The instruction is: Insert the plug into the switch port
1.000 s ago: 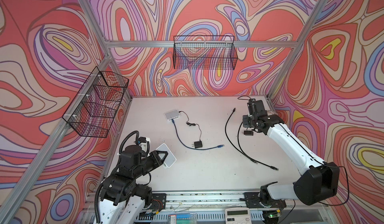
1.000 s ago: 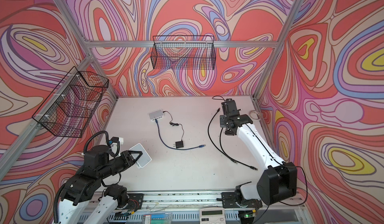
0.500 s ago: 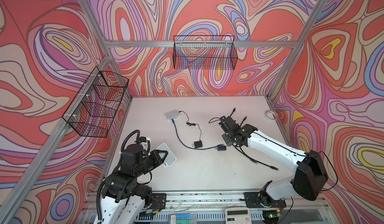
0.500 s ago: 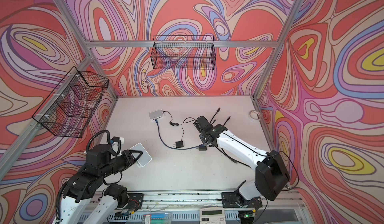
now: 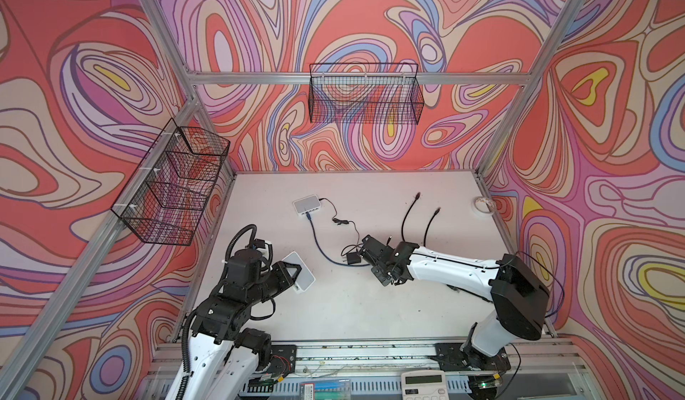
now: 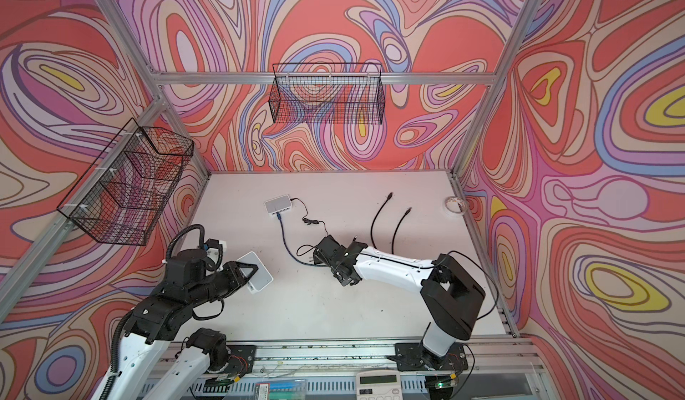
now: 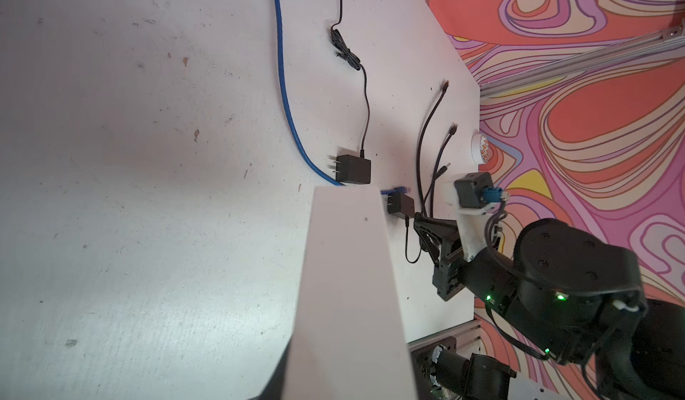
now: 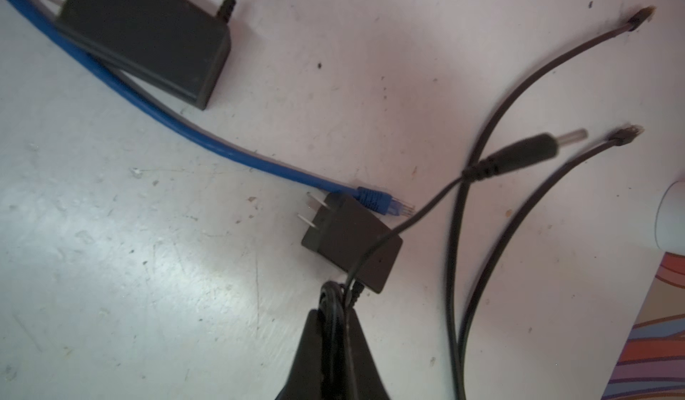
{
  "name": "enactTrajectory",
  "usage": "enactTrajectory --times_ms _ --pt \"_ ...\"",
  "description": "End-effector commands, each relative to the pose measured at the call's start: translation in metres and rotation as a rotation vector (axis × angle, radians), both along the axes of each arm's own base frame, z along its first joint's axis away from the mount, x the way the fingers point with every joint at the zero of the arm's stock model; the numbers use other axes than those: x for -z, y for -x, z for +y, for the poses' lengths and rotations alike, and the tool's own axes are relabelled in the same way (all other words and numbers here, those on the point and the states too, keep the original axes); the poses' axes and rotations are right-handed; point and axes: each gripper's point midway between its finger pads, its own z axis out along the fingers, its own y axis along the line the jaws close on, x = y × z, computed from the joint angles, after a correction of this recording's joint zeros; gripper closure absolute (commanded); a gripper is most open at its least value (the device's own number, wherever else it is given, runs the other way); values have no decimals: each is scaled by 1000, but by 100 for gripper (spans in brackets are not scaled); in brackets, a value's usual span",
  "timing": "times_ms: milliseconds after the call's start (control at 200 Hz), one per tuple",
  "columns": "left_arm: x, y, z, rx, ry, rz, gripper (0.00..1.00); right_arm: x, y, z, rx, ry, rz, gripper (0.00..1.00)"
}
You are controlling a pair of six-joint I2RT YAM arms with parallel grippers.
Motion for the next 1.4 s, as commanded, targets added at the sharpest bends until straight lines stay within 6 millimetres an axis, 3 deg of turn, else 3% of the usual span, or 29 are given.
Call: enactTrajectory --times_ms 0,180,275,391,611,781,996,1137,1392 --pt "1 -8 1 -2 -10 -36 100 9 6 16 9 -32 14 100" --pt "8 -11 -2 0 2 -27 100 13 17 37 -20 -52 31 100" --pt "8 -16 -6 6 29 -38 100 8 18 43 -21 -88 32 83" --pt "12 -22 -13 16 64 -29 100 2 21 48 -34 -137 39 72" --pt "16 -32 -19 29 86 -25 100 -7 32 47 -41 -213 57 60" --pt "18 -35 -20 27 93 -26 100 -20 25 39 -7 -239 -25 63" --pt "18 -36 -21 30 98 -32 100 -24 7 44 71 -270 -79 72" --pt "15 -35 -21 32 90 -34 100 -17 -12 41 189 -307 -91 78" --pt "13 -33 -22 39 95 -38 100 -2 -42 41 298 -340 -79 78"
